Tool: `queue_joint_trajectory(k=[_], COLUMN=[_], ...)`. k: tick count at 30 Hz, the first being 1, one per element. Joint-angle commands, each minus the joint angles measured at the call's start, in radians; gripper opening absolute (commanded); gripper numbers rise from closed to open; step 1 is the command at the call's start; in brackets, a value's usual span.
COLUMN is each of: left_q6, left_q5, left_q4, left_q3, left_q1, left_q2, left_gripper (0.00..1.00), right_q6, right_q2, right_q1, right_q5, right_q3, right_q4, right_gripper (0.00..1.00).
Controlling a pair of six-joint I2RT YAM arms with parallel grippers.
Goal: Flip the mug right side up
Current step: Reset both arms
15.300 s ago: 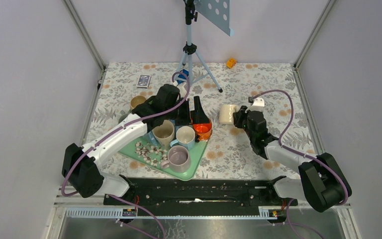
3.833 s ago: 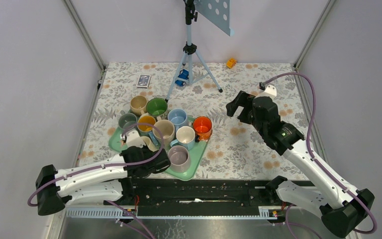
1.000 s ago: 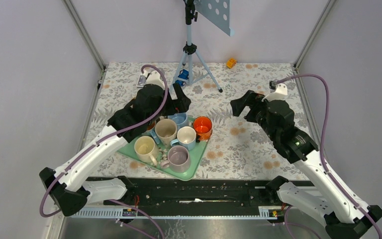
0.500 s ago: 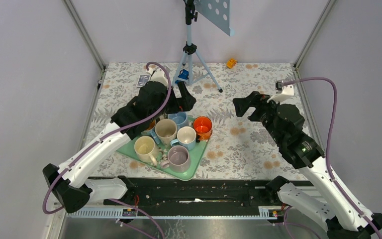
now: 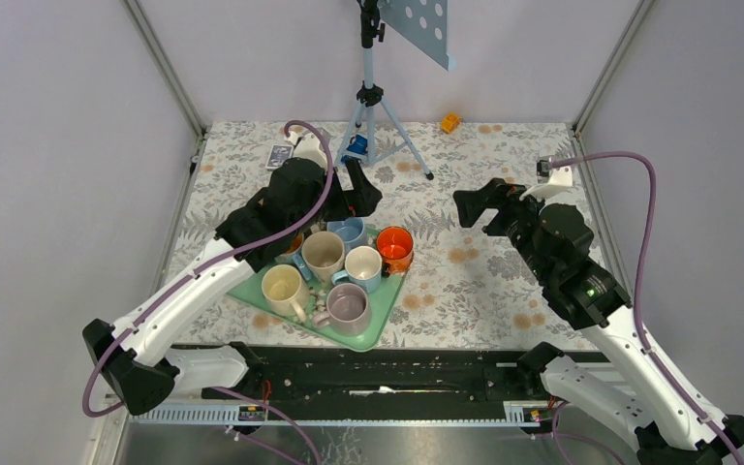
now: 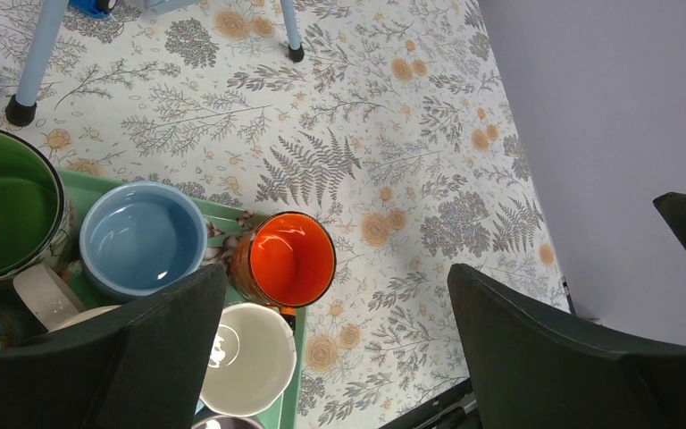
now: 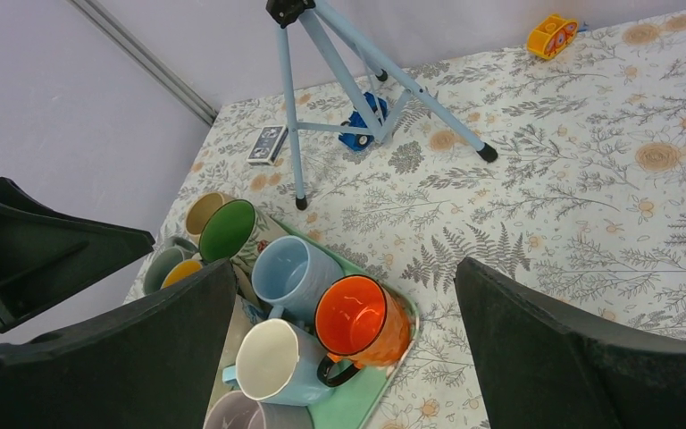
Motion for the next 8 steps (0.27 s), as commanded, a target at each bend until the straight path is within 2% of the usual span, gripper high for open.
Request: queue_joint_trajectory(k=[1,8], left_q6=[0.025,0.024], left_q5=[-0.006,-0.008], left_q4=[0.058,0.058], left_q3=[0.010,0.002], left_q1=[0.005,0.006], left_q2=[-0.030,-0.037], left_gripper=[0.99,0.99], right_q6=[-0.019,-0.019], right_q2=[-0.002,-0.001], right_q1=[0.002,0.001], right_q5=[-0.021,-0.021], right_q3=[0.002,0.003], right_q4=[0.060,0.059], right_gripper=[1.00,1.00])
